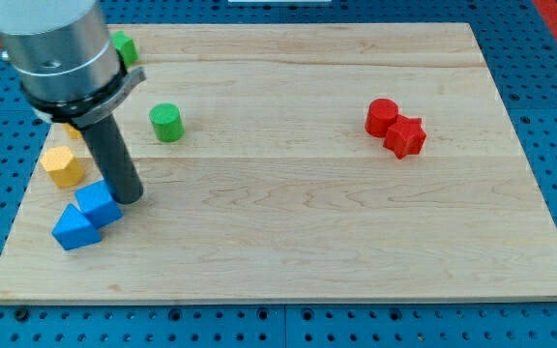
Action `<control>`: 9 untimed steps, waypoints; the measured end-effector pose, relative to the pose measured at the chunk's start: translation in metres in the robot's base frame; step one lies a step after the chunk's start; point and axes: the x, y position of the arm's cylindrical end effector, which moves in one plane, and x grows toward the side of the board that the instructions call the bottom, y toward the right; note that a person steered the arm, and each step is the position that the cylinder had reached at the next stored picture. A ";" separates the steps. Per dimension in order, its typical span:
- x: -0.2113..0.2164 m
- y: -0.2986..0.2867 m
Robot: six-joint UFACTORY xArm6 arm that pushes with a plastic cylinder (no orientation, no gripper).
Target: Place the arm below the green circle
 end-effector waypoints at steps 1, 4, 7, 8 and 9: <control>-0.026 0.021; -0.051 0.027; -0.051 0.026; -0.051 0.026; -0.051 0.024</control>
